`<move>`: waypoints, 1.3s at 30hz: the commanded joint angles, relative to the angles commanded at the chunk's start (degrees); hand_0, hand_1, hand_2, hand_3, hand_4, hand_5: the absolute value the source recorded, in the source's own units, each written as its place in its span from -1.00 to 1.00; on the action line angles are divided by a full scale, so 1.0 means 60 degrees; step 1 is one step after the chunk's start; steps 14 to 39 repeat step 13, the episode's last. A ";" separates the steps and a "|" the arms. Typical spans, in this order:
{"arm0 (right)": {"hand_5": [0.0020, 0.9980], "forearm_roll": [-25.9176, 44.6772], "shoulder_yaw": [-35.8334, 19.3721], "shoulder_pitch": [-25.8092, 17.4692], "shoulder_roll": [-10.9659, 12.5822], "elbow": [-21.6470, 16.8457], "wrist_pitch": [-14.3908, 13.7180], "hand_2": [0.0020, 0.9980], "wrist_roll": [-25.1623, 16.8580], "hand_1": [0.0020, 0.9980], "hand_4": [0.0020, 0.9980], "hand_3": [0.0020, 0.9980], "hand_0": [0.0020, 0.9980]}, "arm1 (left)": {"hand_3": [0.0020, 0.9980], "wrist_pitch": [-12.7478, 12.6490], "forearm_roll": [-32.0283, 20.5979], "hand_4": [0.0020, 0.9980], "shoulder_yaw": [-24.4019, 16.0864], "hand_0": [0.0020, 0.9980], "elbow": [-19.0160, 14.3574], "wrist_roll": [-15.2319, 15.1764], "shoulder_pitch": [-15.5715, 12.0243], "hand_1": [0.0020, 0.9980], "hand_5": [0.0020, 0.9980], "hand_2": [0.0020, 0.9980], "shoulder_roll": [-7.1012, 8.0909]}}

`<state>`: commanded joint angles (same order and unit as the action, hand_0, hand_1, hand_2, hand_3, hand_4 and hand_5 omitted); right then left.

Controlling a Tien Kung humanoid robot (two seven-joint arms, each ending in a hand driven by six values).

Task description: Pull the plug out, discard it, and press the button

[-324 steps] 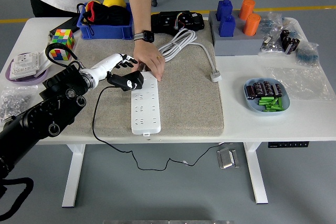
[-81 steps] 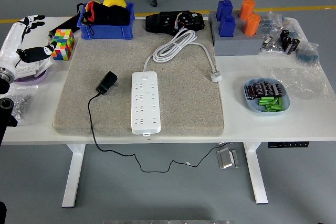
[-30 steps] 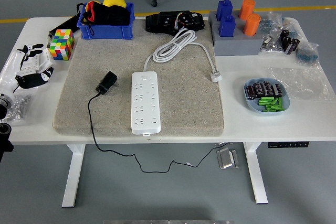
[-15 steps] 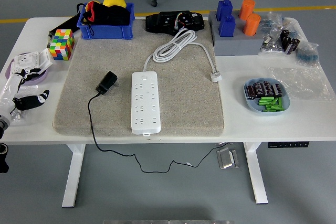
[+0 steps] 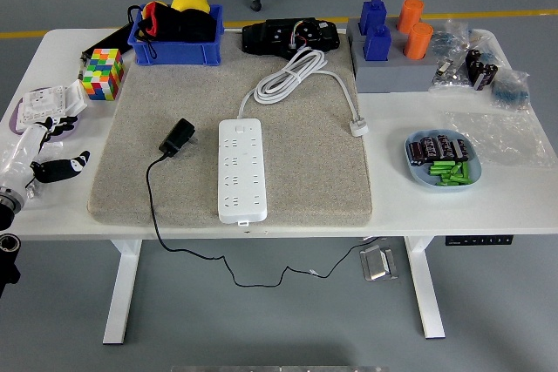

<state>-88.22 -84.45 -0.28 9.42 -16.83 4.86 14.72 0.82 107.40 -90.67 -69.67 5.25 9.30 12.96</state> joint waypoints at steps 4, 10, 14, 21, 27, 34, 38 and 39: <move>0.32 -0.0150 -0.0183 0.0106 0.0004 0.0136 0.0014 0.45 0.0014 0.46 0.77 0.43 0.54 | 0.62 0.0034 -0.0027 0.38 0.0037 0.76 -0.0040 -0.0002 0.0132 0.77 -0.96 0.67 -0.0001; 0.32 -0.0349 -0.0531 0.0146 -0.0008 0.0216 0.0008 0.45 0.0013 0.46 0.77 0.43 0.54 | 0.62 0.0039 -0.0113 0.38 0.0071 0.76 -0.0197 0.0007 0.0104 0.77 -0.95 0.66 0.0017; 0.32 -0.0529 -0.0773 0.0174 -0.0047 0.0270 0.0017 0.45 0.0015 0.46 0.77 0.43 0.54 | 0.62 0.0035 -0.0118 0.38 0.0022 0.76 -0.0229 -0.0012 0.0105 0.77 -0.95 0.66 -0.0052; 0.32 -0.0529 -0.0773 0.0174 -0.0047 0.0270 0.0017 0.45 0.0015 0.46 0.77 0.43 0.54 | 0.62 0.0035 -0.0118 0.38 0.0022 0.76 -0.0229 -0.0012 0.0105 0.77 -0.95 0.66 -0.0052; 0.32 -0.0529 -0.0773 0.0174 -0.0047 0.0270 0.0017 0.45 0.0015 0.46 0.77 0.43 0.54 | 0.62 0.0035 -0.0118 0.38 0.0022 0.76 -0.0229 -0.0012 0.0105 0.77 -0.95 0.66 -0.0052; 0.32 -0.0529 -0.0773 0.0174 -0.0047 0.0270 0.0017 0.45 0.0015 0.46 0.77 0.43 0.54 | 0.62 0.0035 -0.0118 0.38 0.0022 0.76 -0.0229 -0.0012 0.0105 0.77 -0.95 0.66 -0.0052; 0.32 -0.0529 -0.0773 0.0174 -0.0047 0.0270 0.0017 0.45 0.0015 0.46 0.77 0.43 0.54 | 0.62 0.0035 -0.0118 0.38 0.0022 0.76 -0.0229 -0.0012 0.0105 0.77 -0.95 0.66 -0.0052; 0.32 -0.0529 -0.0773 0.0174 -0.0047 0.0270 0.0017 0.45 0.0015 0.46 0.77 0.43 0.54 | 0.62 0.0035 -0.0118 0.38 0.0022 0.76 -0.0229 -0.0012 0.0105 0.77 -0.95 0.66 -0.0052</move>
